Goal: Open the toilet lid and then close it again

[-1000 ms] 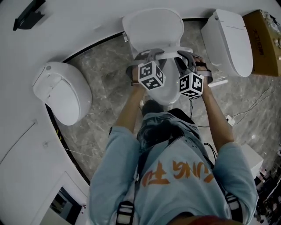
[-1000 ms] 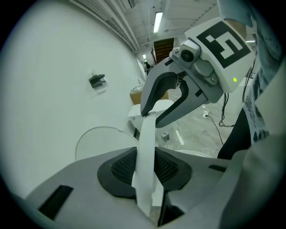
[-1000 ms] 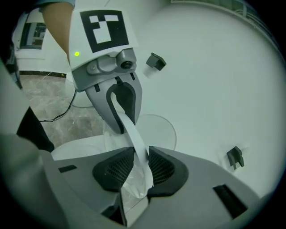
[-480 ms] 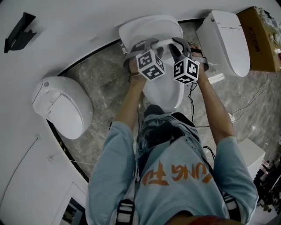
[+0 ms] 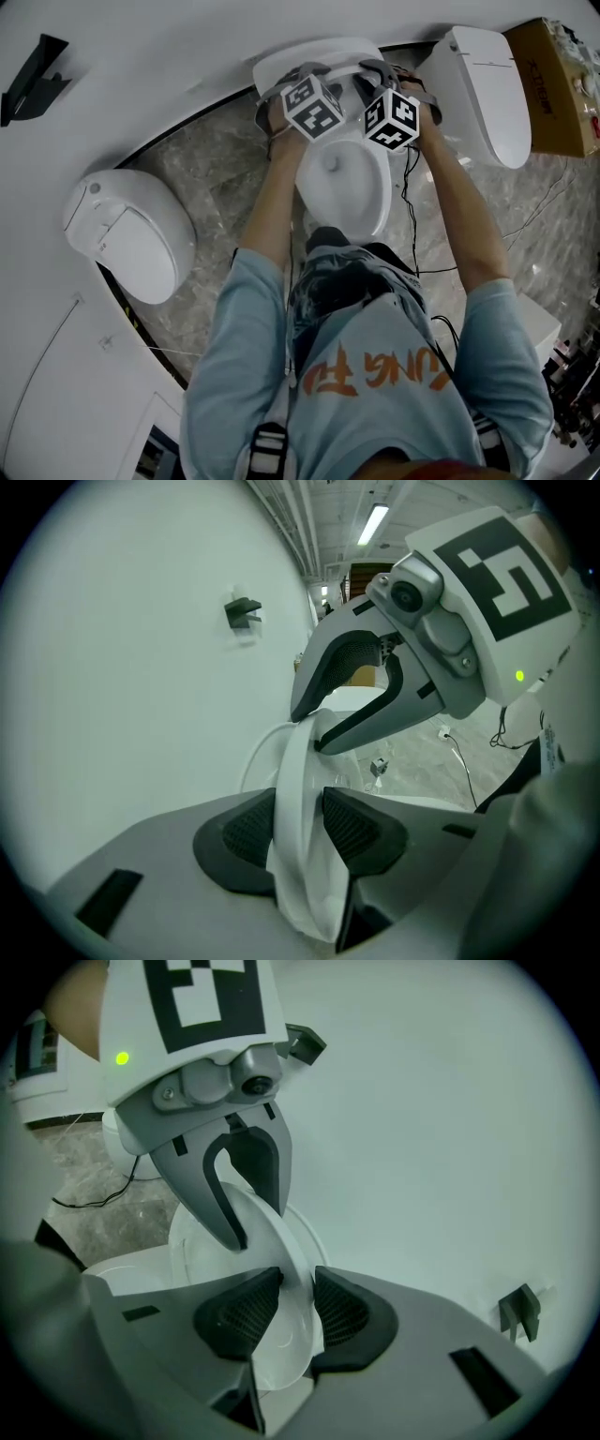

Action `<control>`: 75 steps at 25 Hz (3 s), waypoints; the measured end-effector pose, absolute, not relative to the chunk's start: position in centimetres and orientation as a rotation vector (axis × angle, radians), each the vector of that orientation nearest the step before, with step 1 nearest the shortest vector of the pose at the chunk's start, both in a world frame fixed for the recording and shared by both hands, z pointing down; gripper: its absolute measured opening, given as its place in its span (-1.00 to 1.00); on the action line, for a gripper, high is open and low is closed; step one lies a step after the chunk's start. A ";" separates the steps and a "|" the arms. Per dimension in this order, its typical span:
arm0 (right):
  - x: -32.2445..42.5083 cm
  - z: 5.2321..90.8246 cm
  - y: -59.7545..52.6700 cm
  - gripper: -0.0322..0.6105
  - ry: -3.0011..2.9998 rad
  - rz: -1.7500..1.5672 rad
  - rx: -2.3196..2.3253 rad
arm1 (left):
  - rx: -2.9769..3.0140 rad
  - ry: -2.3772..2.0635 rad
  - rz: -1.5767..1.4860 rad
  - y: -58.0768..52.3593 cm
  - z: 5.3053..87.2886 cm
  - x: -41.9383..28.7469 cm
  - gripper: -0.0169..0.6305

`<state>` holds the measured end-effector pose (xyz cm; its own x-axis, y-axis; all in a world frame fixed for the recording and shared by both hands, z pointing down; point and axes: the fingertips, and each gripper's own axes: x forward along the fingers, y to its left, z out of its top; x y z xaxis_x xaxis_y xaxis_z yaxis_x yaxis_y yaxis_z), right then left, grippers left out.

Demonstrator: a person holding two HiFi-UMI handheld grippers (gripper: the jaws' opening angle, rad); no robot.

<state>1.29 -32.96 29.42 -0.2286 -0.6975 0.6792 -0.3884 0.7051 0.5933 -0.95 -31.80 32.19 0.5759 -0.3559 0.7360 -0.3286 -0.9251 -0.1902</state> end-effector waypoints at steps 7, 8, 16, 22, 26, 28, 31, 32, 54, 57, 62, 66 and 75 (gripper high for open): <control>1.2 29.7 -33.7 -0.49 -1.827 -0.308 0.784 | -2.785 0.622 -1.318 -32.5 32.2 -0.9 -0.44; 1.3 29.5 -33.4 -0.50 -1.832 -0.311 0.785 | -2.777 0.626 -1.321 -32.2 32.0 -0.8 -0.43; 2.4 28.4 -27.2 -0.49 -1.896 -0.333 0.709 | -2.747 0.586 -1.323 -26.2 31.1 0.4 -0.49; 3.4 28.3 -20.2 -0.52 -1.935 -0.410 0.552 | -2.696 0.529 -1.481 -19.4 30.8 1.6 -0.58; 4.1 29.0 -14.5 -0.54 -1.977 -0.422 0.496 | -2.693 0.515 -1.545 -14.1 31.6 2.2 -0.59; 4.7 29.4 -12.2 -0.55 -1.991 -0.428 0.452 | -2.685 0.486 -1.560 -11.8 32.1 2.8 -0.59; 5.4 30.5 -8.4 -0.55 -1.983 -0.471 0.390 | -2.656 0.434 -1.613 -8.0 33.2 3.5 -0.54; 5.6 31.0 -7.1 -0.55 -1.977 -0.482 0.375 | -2.644 0.418 -1.637 -6.7 33.7 3.7 -0.54; 6.8 45.0 8.2 -0.30 -2.102 -0.290 0.075 | -2.714 0.254 -1.822 8.7 46.5 5.5 -0.19; 6.8 46.5 9.2 -0.29 -2.092 -0.305 0.059 | -2.673 0.213 -1.809 9.7 48.0 5.5 -0.19; 7.2 49.6 11.5 -0.26 -2.090 -0.311 0.033 | -2.648 0.176 -1.798 12.0 50.9 6.0 -0.17; 7.1 52.9 12.6 -0.23 -2.086 -0.280 0.002 | -2.657 0.150 -1.832 13.0 54.1 5.8 -0.15; 7.0 59.3 15.7 -0.23 -2.041 -0.238 -0.040 | -2.545 0.103 -1.948 15.9 60.6 5.5 -0.17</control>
<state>6.95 15.74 59.30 -0.4647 -0.0737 0.8824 0.1310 0.9799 0.1508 5.47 15.90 60.59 0.2606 -0.0118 0.9654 -0.0900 -0.9959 0.0121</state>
